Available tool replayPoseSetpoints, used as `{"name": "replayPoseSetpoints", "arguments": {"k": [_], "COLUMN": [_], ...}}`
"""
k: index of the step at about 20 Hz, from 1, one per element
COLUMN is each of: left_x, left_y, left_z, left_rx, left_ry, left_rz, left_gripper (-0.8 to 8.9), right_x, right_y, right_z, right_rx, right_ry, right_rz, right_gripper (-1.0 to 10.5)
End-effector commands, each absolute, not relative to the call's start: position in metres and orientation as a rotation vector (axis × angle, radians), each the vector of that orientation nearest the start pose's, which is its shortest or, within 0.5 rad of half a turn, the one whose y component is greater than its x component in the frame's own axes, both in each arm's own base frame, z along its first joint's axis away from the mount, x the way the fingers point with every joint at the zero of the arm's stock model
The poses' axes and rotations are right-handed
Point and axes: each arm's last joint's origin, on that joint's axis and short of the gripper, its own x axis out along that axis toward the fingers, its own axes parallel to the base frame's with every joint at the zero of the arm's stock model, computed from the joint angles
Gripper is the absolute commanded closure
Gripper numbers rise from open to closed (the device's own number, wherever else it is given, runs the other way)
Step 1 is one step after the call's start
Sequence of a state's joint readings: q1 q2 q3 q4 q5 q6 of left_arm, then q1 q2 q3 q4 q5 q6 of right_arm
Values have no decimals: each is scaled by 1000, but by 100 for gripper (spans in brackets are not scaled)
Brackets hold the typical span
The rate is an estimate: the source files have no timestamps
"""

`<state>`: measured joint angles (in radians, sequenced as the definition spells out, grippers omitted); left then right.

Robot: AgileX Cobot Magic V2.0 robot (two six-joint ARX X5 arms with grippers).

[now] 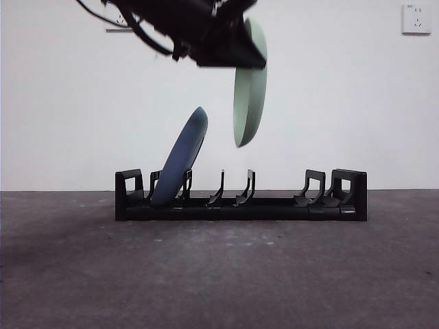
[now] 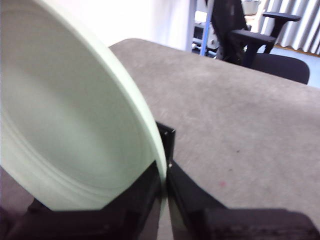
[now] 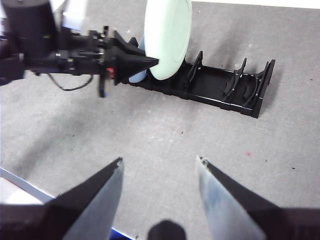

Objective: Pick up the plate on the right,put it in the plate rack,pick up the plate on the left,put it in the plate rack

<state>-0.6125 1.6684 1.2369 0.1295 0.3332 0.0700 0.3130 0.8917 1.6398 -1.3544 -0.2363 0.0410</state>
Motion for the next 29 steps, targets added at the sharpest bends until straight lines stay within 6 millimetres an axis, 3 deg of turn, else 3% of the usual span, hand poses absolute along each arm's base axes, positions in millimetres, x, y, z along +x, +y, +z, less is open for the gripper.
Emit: {"name": "replayPoseSetpoints", "arguments": {"k": [1,8,19,25,29], "left_x": [320,341,348,348,351], "left_y": [-227,-230,-228,-228,-229], "left_z": [276,244,229,227,214], "left_rx": [108,148,261,303,309], "left_ry": [293,356,372,373,412], "left_rz": [-937,-920,-874,-864,-866], "left_gripper": [822,822,822,822,822], "right_x": [65,66,84,85,85], "right_y": [28,29,36,37,37], "right_z": [461,461,424,423,423], "right_rx": [22,22,6,15,19], "right_ry": [657,658,813,819,821], "right_rz": [518,519,563,588,596], "right_gripper": [698,698,699,699,699]}}
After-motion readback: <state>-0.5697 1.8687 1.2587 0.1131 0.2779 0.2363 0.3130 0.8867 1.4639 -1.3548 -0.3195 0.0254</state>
